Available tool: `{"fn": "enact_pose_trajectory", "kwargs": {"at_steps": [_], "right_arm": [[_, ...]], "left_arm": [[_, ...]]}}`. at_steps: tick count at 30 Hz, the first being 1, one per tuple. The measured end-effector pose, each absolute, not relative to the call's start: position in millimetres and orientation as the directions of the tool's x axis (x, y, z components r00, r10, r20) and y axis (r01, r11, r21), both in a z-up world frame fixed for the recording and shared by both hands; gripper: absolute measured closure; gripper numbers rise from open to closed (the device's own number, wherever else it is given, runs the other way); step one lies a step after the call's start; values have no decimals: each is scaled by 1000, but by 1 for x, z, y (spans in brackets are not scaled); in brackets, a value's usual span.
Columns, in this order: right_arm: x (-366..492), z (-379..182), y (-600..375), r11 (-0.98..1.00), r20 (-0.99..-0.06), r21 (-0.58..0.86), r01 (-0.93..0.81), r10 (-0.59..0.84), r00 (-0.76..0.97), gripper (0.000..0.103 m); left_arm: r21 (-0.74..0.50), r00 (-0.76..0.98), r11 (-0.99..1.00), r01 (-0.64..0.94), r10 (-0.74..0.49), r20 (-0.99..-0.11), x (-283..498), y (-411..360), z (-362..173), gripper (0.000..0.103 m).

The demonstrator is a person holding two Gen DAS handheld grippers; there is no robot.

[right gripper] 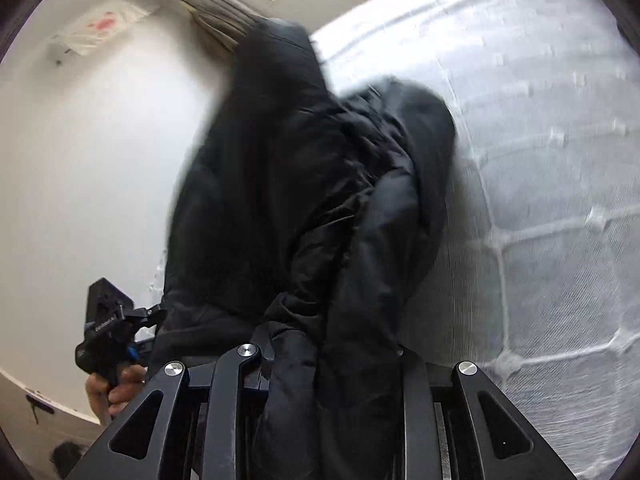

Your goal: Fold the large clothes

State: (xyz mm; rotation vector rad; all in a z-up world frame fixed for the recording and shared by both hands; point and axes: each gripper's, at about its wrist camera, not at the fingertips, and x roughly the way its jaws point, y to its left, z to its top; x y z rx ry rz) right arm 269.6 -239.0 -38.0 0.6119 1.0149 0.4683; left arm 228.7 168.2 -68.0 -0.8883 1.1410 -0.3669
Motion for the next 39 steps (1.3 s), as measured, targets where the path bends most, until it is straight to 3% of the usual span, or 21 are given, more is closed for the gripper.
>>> {"fn": "enact_pose_trajectory", "kwargs": {"at_steps": [2,4,6,8,13,14,16,17,18,23,27,32,36,39], "right_arm": [[275,-42,-244,731,-637,680,-63,630,444,73],[286,-45,-255,720,-638,693,-38,637,432,63],[280,-50,-267,707,-641,707,-3,642,420,42],[278,-49,-290,714,-656,700,37,621,428,34],[264,24,-320,856,-650,517,-17,406,643,34],[262,38,-319,876,-630,480,-41,377,679,37],[260,66,-304,896,-579,422,-136,382,720,67],[265,73,-295,905,-579,395,-160,380,721,89],[275,79,-282,919,-590,352,-178,366,719,92],[343,57,-204,947,-698,228,-227,321,640,92],[379,27,-191,957,-756,188,-220,284,589,94],[379,-3,-179,958,-790,216,-190,286,542,96],[373,-14,-178,967,-815,189,-168,250,523,97],[371,-17,-177,969,-821,191,-155,245,515,98]], "left_arm": [[-748,417,644,-164,-641,-644,228,164,-62,47],[-716,429,681,-154,-607,-669,226,163,-54,47],[-687,437,713,-143,-577,-690,224,162,-46,47],[-663,453,736,-133,-550,-701,221,168,-38,47],[-558,580,827,-73,-420,-698,223,172,3,47],[-531,598,846,-44,-404,-692,229,167,13,47],[-497,609,867,23,-406,-681,246,148,27,47],[-488,609,872,39,-408,-680,252,141,30,47],[-472,611,880,56,-404,-680,265,129,34,47],[-416,575,908,58,-371,-729,307,108,22,47],[-321,586,947,21,-271,-764,331,104,-3,46],[-331,593,944,9,-272,-758,330,107,-18,44],[-191,603,980,56,-186,-776,324,81,-20,44],[-163,610,984,65,-169,-774,321,75,-22,44]]}}
